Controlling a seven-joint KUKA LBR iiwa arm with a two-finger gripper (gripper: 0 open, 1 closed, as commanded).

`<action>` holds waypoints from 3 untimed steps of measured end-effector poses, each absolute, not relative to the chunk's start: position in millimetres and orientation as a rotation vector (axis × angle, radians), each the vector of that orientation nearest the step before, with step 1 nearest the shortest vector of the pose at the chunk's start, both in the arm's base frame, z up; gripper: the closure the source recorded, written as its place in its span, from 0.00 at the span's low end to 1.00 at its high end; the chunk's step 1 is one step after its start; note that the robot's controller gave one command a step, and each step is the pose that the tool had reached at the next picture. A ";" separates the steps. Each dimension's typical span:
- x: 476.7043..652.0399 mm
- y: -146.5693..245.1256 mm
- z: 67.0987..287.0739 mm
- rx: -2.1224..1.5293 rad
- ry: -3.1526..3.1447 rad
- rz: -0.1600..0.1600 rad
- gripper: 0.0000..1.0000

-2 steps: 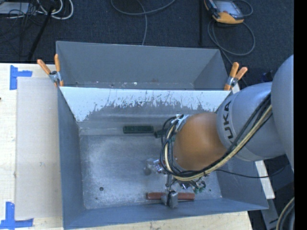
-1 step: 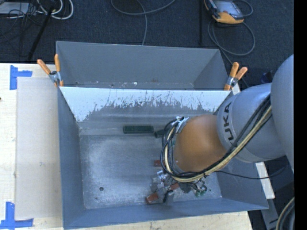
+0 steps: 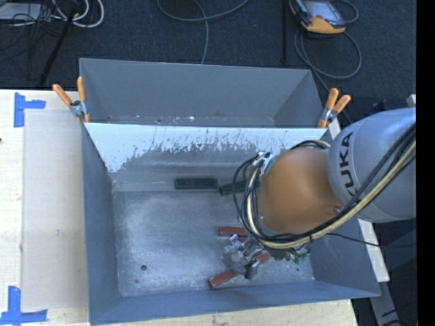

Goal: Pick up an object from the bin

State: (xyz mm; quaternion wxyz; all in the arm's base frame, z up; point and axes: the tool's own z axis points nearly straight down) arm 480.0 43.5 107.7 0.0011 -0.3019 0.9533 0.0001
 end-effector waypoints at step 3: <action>482.6 14.9 71.9 -0.740 3.039 -0.001 0.00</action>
Offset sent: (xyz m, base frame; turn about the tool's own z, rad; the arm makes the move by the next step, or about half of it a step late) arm 0.0000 0.0000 0.0000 0.0000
